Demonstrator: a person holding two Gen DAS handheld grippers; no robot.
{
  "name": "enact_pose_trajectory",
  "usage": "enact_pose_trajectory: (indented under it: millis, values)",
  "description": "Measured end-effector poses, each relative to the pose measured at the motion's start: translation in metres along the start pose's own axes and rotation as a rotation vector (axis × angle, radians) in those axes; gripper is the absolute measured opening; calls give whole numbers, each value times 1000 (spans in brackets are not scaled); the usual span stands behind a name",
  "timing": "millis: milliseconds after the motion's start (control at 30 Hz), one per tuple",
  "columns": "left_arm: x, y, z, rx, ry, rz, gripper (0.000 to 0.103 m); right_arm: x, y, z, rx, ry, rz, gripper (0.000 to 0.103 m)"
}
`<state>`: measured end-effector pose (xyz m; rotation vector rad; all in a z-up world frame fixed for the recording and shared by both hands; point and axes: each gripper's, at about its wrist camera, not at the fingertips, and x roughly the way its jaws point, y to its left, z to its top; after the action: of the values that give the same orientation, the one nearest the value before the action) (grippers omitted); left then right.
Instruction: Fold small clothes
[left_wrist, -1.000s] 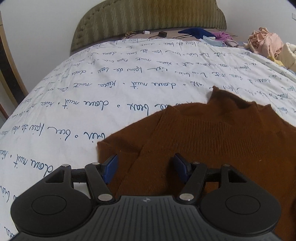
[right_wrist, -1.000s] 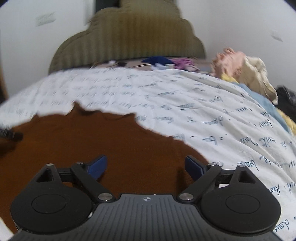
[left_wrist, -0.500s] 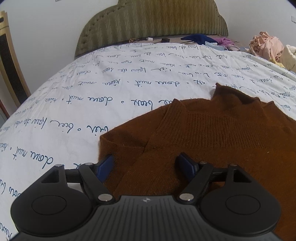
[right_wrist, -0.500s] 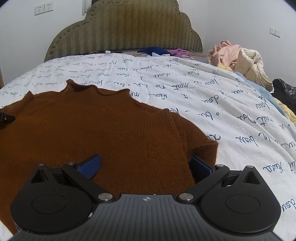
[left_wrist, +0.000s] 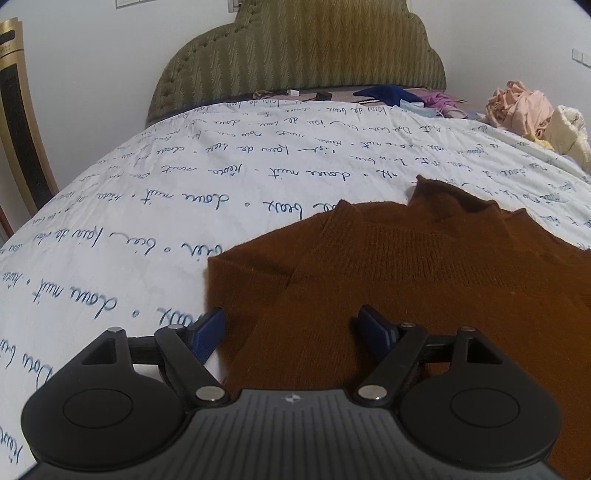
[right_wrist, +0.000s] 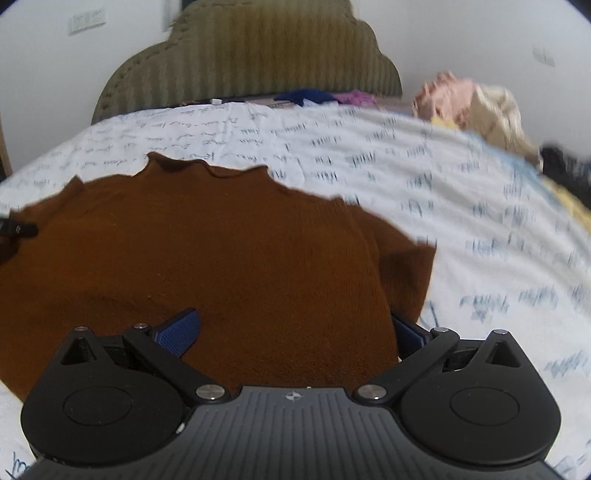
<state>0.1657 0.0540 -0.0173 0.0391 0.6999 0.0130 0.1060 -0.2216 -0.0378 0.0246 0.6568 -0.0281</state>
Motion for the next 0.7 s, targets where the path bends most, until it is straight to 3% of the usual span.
enact_pose_trajectory:
  millis: [233, 333, 433, 700]
  values:
    - [-13, 26, -29, -133, -3, -80, 85, 2, -2, -8, 24, -24, 11, 103]
    - [-17, 26, -36, -112, -28, -90, 87, 2, -4, -10, 40, -32, 20, 103]
    - [-17, 21, -44, -75, -65, -77, 97, 1, -7, -11, 53, -39, 26, 103]
    - [-13, 24, -45, -95, -62, -102, 102, 0, -11, -12, 83, -52, 44, 103]
